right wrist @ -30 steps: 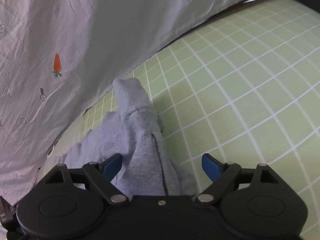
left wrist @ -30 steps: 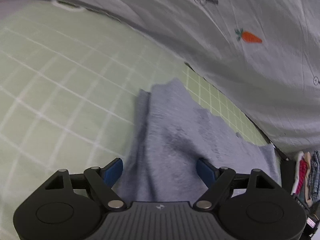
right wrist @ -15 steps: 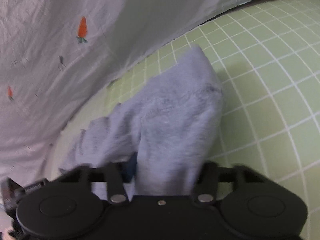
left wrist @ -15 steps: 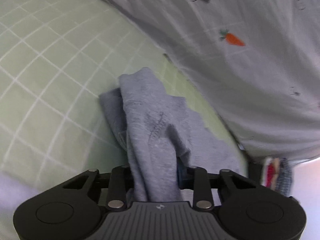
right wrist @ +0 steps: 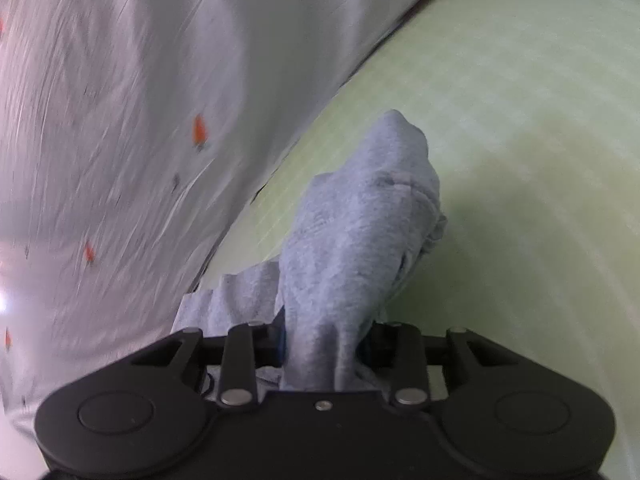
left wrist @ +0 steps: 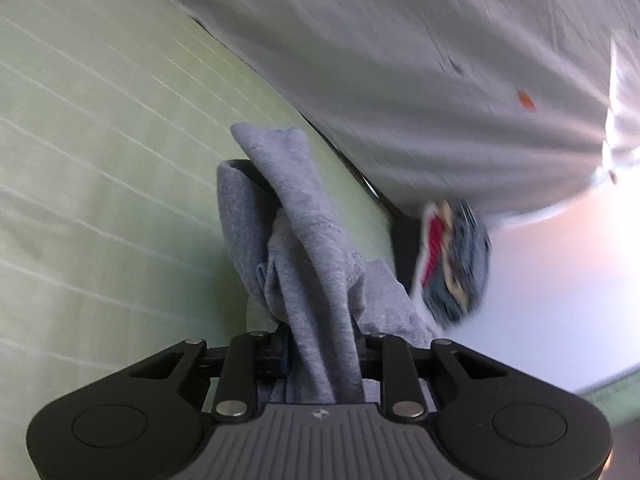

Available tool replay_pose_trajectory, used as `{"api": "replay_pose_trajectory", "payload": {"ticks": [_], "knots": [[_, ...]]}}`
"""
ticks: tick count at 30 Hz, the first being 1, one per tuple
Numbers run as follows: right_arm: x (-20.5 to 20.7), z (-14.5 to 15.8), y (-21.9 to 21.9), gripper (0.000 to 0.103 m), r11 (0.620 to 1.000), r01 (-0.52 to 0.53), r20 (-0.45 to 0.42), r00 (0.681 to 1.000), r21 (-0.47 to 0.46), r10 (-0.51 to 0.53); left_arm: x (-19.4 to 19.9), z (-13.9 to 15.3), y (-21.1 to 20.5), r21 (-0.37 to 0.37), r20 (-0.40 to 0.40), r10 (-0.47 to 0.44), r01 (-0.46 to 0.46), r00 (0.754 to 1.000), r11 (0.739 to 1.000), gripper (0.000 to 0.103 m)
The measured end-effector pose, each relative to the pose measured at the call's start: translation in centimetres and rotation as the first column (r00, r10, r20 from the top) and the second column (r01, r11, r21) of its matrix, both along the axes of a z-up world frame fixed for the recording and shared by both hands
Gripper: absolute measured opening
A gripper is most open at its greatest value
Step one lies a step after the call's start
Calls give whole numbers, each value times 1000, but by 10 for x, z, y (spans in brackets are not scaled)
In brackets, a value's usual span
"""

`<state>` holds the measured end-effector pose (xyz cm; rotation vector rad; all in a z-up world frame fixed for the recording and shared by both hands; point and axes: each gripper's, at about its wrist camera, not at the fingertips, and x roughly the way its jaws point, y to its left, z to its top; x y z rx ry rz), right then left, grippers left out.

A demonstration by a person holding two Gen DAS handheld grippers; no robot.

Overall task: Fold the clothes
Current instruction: 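Lift the folded hoodie with both grippers and carry it toward the clothes stack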

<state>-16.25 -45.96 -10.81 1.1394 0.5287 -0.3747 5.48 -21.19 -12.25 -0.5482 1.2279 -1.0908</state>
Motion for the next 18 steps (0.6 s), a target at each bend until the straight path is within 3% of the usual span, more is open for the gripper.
{"api": "replay_pose_trajectory", "payload": {"ticks": [5, 9, 13, 18], "knots": [[-84, 12, 1, 32, 981, 194, 16, 981, 3, -194, -42, 5, -46, -10, 15, -129, 129, 992, 992, 21], [-137, 12, -21, 31, 954, 298, 69, 952, 33, -299, -85, 14, -87, -50, 48, -139, 142, 989, 989, 20], [-168, 18, -80, 30, 965, 261, 156, 953, 12, -260, -127, 34, -139, -76, 128, -115, 125, 985, 989, 20], [-212, 33, -188, 29, 979, 201, 283, 938, 31, -201, -177, 74, -224, -125, 192, -41, 66, 981, 990, 20]]}}
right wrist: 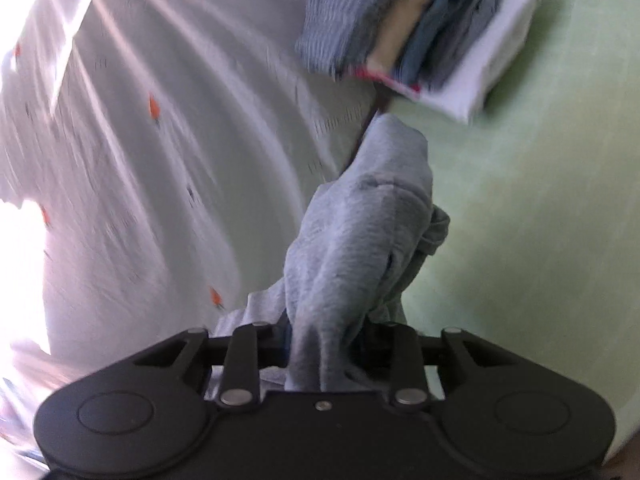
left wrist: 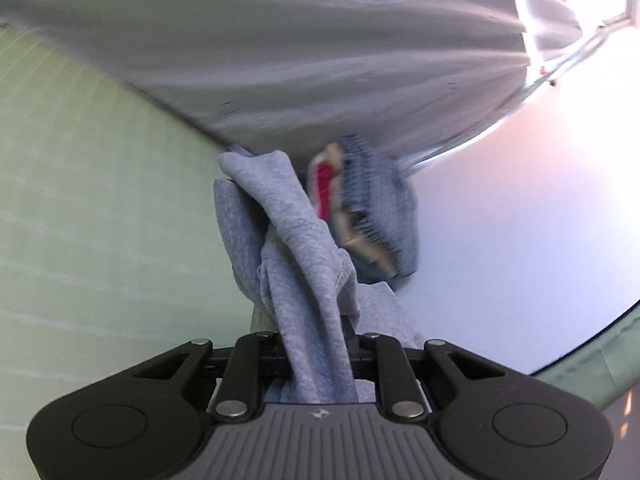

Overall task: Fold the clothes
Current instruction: 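Lift the folded hoodie with both grippers and carry it toward the clothes stack, then lower the hoodie onto the clothes stack and open both grippers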

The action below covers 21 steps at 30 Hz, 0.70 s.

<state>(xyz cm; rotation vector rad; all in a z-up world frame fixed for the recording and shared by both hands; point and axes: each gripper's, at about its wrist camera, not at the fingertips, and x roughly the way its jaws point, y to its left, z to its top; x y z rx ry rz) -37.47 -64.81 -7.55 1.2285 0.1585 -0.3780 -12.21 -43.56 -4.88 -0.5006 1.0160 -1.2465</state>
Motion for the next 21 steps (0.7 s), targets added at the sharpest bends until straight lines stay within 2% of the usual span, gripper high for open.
{"api": "replay_pose_trajectory", "payload": {"ticks": [4, 7, 9, 12, 14, 15, 16, 17, 18, 19, 20, 21], "knots": [[-32, 34, -84, 29, 998, -32, 83, 996, -47, 36, -25, 38, -79, -102, 27, 13, -10, 1000, 995, 18], [-43, 76, -146, 28, 986, -54, 94, 993, -158, 69, -32, 67, -137, -184, 56, 10, 1, 998, 983, 16], [-45, 108, -183, 28, 961, -64, 78, 993, -270, 89, -34, 90, -165, -222, 117, 1, 25, 993, 975, 16], [-37, 154, -236, 28, 892, -61, 58, 994, -447, 97, -21, 116, -229, -251, 200, 5, 46, 980, 967, 16], [-23, 181, -268, 28, 822, -42, 30, 997, -568, 71, -8, 129, -273, -257, 259, 17, 52, 966, 965, 16], [-13, 192, -282, 28, 777, -34, -1, 999, -628, 43, 1, 131, -291, -235, 285, 42, 28, 958, 972, 19], [0, 199, -296, 31, 722, -39, -53, 999, -691, 2, 12, 127, -308, -189, 285, 92, -38, 954, 981, 25], [17, 202, -310, 40, 663, -61, -135, 989, -746, -61, 23, 123, -324, -142, 287, 141, -103, 947, 984, 32], [35, 201, -316, 47, 599, -65, -200, 966, -798, -162, 34, 119, -341, -95, 292, 190, -169, 937, 981, 56], [53, 199, -319, 58, 529, -69, -248, 929, -846, -275, 44, 116, -357, -48, 299, 237, -234, 924, 971, 73], [70, 197, -323, 60, 456, -83, -281, 878, -886, -387, 54, 111, -373, -10, 309, 277, -288, 910, 958, 74], [80, 191, -319, 65, 371, -89, -257, 863, -924, -435, 60, 104, -380, -19, 322, 273, -283, 906, 959, 75]]}}
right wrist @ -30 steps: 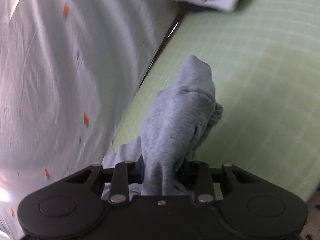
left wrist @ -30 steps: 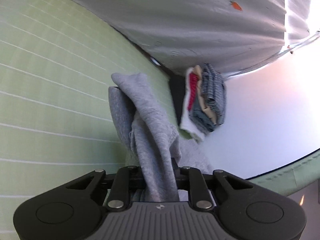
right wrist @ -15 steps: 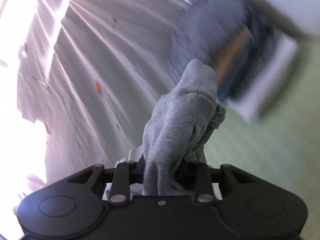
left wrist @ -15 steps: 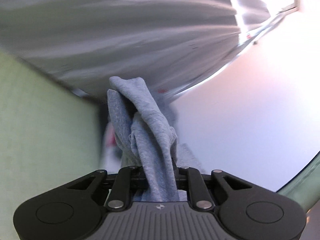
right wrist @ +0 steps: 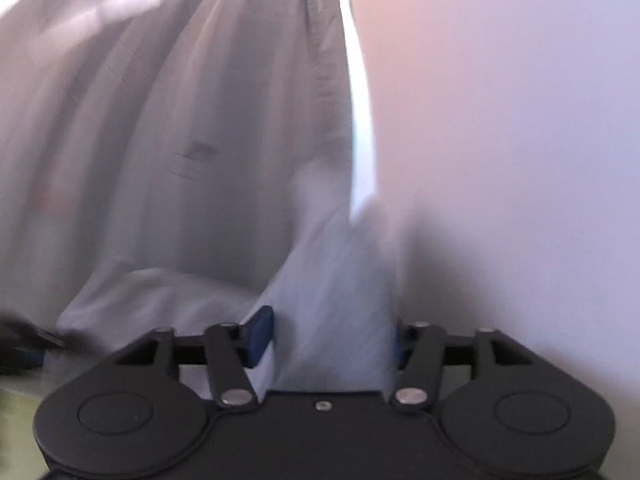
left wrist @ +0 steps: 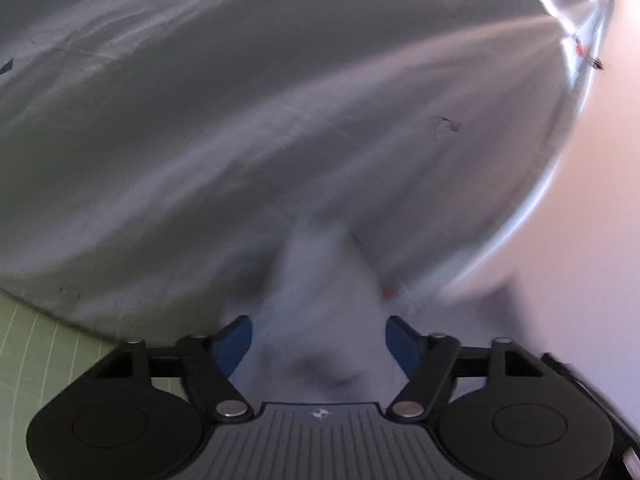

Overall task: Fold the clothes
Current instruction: 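Lower the hoodie onto the clothes stack and open both grippers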

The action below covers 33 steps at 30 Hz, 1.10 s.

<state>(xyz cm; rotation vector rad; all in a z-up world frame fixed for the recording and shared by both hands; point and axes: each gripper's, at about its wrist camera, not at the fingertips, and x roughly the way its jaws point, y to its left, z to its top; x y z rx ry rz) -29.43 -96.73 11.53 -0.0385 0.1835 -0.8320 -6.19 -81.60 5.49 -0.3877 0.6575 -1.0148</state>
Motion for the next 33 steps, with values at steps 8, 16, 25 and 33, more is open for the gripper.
{"api": "replay_pose_trajectory", "payload": {"ticks": [8, 16, 25, 33], "knots": [[80, -109, -54, 74, 982, -99, -59, 992, 158, 110, 31, -68, -70, 202, 12, -8, 6, 1000, 979, 78], [84, -122, -70, 80, 968, -127, 9, 992, 215, 128, 35, -77, -55, 183, -20, -9, 12, 1000, 983, 91], [6, -88, 10, 103, 981, -64, 110, 993, 184, 44, -51, -15, 64, 118, 270, -9, -23, 963, 993, 103], [-82, -100, 128, 97, 943, -33, 91, 996, 331, 3, -145, -22, 154, 184, 250, -175, 131, 952, 974, 103]]}}
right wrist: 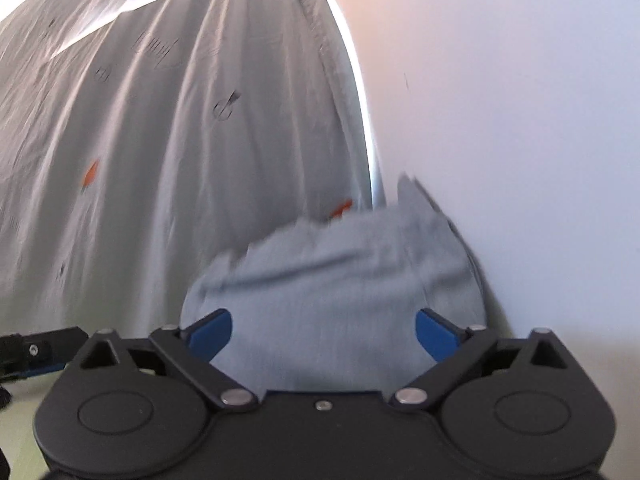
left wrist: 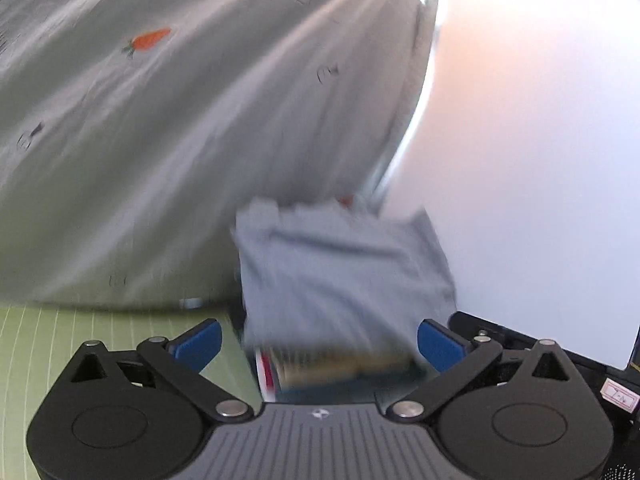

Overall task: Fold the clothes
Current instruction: 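Lower the hoodie onto the clothes stack and open both grippers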

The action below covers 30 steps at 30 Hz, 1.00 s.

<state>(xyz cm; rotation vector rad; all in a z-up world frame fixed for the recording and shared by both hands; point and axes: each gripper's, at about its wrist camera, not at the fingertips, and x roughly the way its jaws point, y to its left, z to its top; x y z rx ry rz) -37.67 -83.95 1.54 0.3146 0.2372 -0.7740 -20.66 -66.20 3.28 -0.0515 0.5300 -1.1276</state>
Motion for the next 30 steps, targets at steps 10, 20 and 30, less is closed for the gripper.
{"api": "replay_pose_trajectory", "payload": {"ticks": [10, 20, 30], "knots": [[-60, -40, 108, 97, 983, -63, -166, 982, 172, 92, -60, -43, 58, 193, -19, -31, 34, 999, 981, 103], [-97, -47, 144, 101, 987, 21, -213, 977, 159, 14, -85, -52, 97, 202, -31, -31, 37, 999, 979, 103], [-108, -45, 147, 101, 989, 35, -203, 979, 144, -5, -92, -48, 94, 196, -21, -44, 47, 999, 979, 103]]}}
